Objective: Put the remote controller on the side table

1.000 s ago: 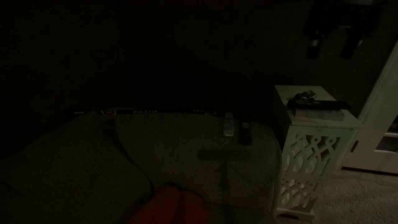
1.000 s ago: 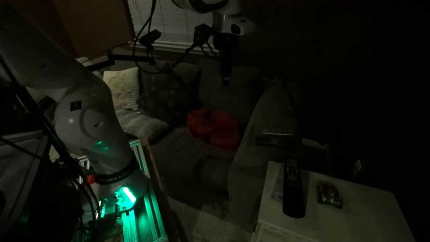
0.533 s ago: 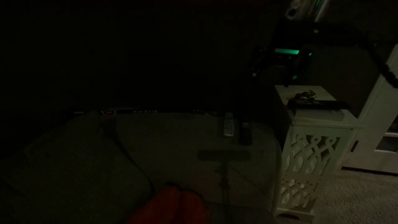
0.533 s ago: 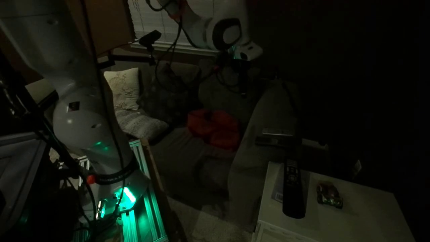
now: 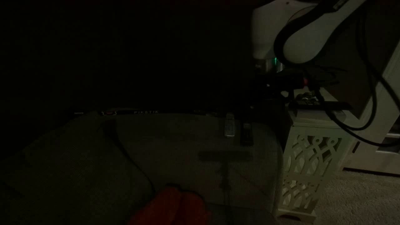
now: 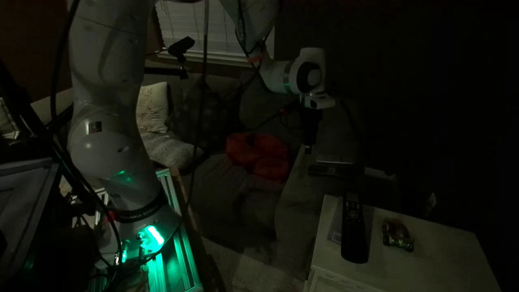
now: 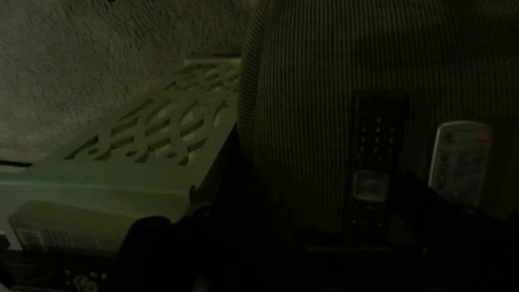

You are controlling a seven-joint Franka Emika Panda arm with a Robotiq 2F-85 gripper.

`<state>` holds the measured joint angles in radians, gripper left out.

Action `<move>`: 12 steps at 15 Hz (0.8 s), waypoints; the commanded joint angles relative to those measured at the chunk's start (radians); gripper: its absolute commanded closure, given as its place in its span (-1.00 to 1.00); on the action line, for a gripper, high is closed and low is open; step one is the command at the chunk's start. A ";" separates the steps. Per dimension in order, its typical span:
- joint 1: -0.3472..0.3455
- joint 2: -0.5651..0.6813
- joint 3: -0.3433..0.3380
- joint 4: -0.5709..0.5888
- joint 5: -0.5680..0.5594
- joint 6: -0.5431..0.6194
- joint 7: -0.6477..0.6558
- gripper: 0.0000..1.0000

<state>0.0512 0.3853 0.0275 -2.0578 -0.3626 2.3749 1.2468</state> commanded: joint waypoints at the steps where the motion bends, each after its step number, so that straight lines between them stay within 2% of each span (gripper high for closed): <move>1: 0.052 0.039 -0.044 0.040 0.049 -0.031 -0.019 -1.00; 5: 0.054 0.118 -0.034 0.124 0.105 -0.078 -0.049 -1.00; 6: 0.032 0.133 -0.019 0.132 0.145 -0.056 -0.113 -1.00; 7: -0.014 0.149 0.014 0.147 0.201 -0.045 -0.237 -1.00; 12: -0.190 0.213 0.125 0.230 0.372 -0.074 -0.594 -1.00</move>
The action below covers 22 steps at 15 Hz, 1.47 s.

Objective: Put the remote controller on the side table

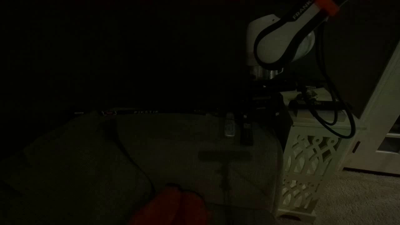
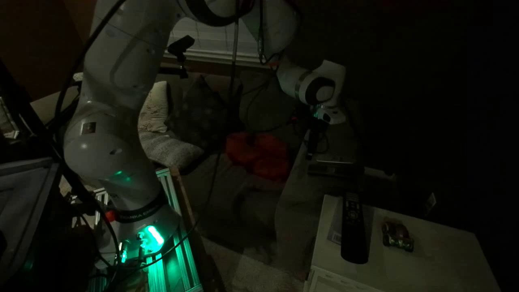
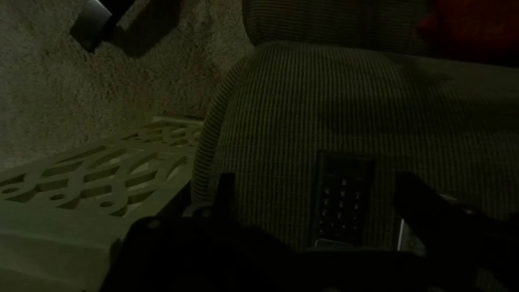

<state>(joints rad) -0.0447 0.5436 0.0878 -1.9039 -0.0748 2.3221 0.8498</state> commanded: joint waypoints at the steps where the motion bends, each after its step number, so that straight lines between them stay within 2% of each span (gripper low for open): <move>1: -0.053 0.061 0.008 0.096 0.145 -0.038 -0.276 -1.00; 2: -0.013 0.057 -0.044 0.103 0.123 -0.058 -0.227 -1.00; 3: 0.004 0.031 -0.061 0.052 0.136 -0.016 -0.226 -1.00; 5: 0.010 0.041 -0.083 0.072 0.135 -0.027 -0.238 -1.00; 7: 0.044 0.061 -0.103 0.055 0.170 0.069 -0.154 -1.00; 11: 0.084 0.127 -0.111 0.051 0.272 0.237 -0.073 -1.00; 14: 0.115 0.174 -0.139 0.070 0.274 0.320 -0.042 -1.00; 22: 0.114 0.208 -0.184 0.129 0.249 0.320 -0.055 -1.00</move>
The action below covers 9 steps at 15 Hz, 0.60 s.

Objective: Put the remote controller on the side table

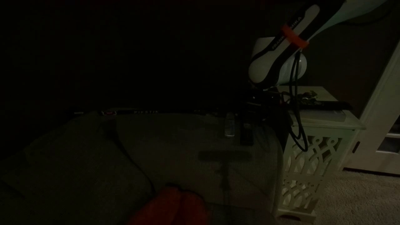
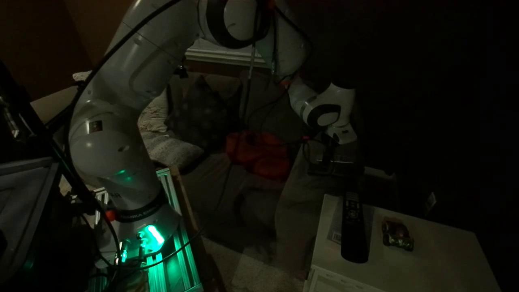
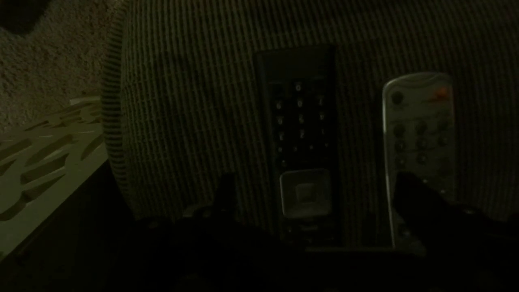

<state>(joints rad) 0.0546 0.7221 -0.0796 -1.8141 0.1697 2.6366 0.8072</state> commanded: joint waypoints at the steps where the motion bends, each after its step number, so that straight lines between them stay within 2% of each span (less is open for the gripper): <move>1: 0.022 0.041 -0.024 0.047 -0.002 0.012 -0.010 -1.00; 9: 0.041 0.119 -0.063 0.106 -0.010 -0.002 0.002 -1.00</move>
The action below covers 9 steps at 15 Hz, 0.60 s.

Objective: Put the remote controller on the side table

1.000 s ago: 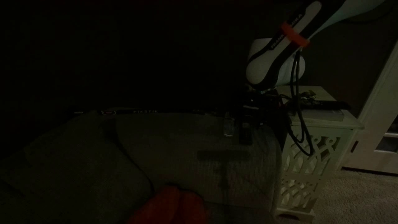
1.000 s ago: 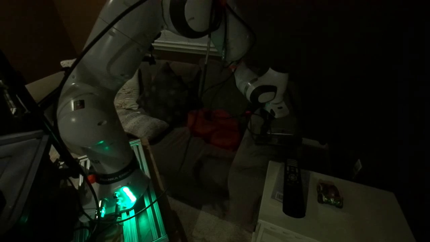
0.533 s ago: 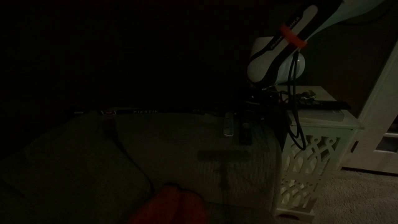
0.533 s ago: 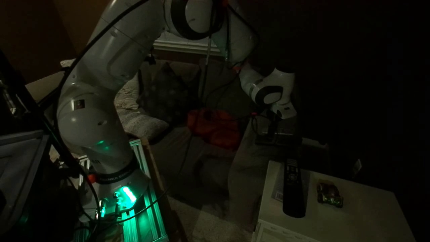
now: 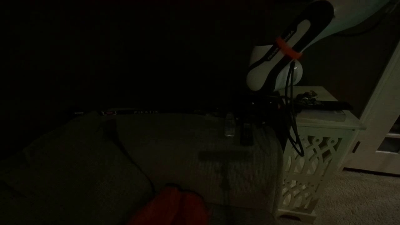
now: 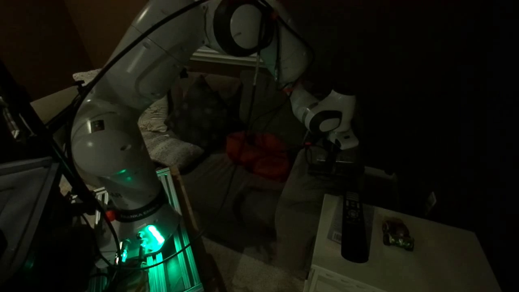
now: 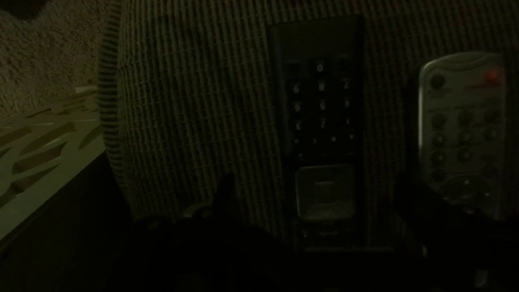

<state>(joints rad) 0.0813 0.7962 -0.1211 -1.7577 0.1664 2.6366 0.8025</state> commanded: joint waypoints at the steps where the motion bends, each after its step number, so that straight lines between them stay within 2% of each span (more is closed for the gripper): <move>1: 0.016 0.056 -0.023 0.056 -0.006 0.005 0.009 -1.00; 2: 0.015 0.066 -0.021 0.061 -0.001 0.010 0.010 -0.96; 4: 0.016 0.082 -0.017 0.076 0.005 0.014 0.012 -0.75; 5: 0.017 0.088 -0.017 0.083 0.005 0.013 0.011 -0.39; 9: 0.024 0.098 -0.019 0.102 0.005 0.019 0.013 0.21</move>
<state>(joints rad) 0.0903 0.8693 -0.1298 -1.6911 0.1665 2.6401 0.8033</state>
